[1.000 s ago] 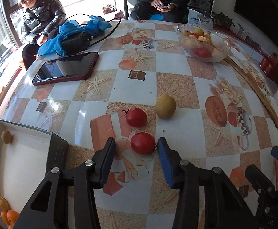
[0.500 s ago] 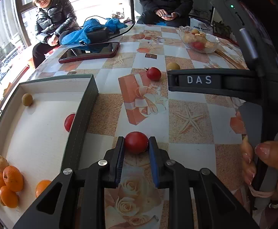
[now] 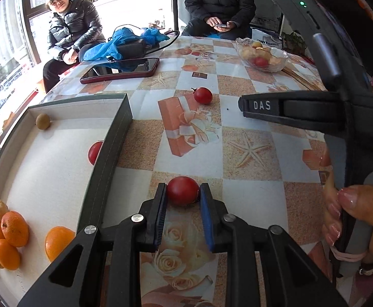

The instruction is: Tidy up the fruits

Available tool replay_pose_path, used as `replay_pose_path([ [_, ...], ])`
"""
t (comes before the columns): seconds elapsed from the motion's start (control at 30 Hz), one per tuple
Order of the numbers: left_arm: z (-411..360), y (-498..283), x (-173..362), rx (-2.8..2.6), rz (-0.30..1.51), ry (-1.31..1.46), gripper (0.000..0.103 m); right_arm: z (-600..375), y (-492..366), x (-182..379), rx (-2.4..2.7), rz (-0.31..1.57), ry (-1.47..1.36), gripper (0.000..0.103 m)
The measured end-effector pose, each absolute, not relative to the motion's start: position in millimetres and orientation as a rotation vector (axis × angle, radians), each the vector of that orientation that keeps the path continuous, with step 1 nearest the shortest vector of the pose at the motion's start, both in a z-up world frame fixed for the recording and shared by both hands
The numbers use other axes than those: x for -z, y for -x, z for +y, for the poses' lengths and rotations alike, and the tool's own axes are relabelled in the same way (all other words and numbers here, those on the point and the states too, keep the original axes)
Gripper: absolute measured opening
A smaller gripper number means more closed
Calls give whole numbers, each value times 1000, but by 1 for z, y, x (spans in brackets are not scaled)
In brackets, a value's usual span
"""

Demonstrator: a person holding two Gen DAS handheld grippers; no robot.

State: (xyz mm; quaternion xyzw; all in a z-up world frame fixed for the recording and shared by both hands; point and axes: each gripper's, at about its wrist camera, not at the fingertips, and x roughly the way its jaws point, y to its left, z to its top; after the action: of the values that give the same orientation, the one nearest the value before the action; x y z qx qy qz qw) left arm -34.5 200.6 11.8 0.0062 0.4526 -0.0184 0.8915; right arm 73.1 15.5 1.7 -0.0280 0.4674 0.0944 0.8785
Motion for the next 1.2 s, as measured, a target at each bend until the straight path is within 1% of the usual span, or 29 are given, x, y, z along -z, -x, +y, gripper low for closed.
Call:
replay_pose_path([
  [0.17,200,69,-12,106,925,29,28,-26,-2,-2,-156,994,29,29],
  [0.37,201,103,-12,130,898,61,28,-70,92,-9,-60,963,-53,30],
  [0.47,195,110,-10,110,875,25,28,-83,123,-8,-21,948,-117,30],
  [0.53,189,113,-8,93,856,-15,28,-83,137,-7,6,913,-86,30],
  [0.63,187,114,-7,88,839,-39,27,-78,140,-9,13,889,-55,30],
  [1.2,188,116,-7,83,831,-48,28,-84,141,-6,5,888,-97,30],
])
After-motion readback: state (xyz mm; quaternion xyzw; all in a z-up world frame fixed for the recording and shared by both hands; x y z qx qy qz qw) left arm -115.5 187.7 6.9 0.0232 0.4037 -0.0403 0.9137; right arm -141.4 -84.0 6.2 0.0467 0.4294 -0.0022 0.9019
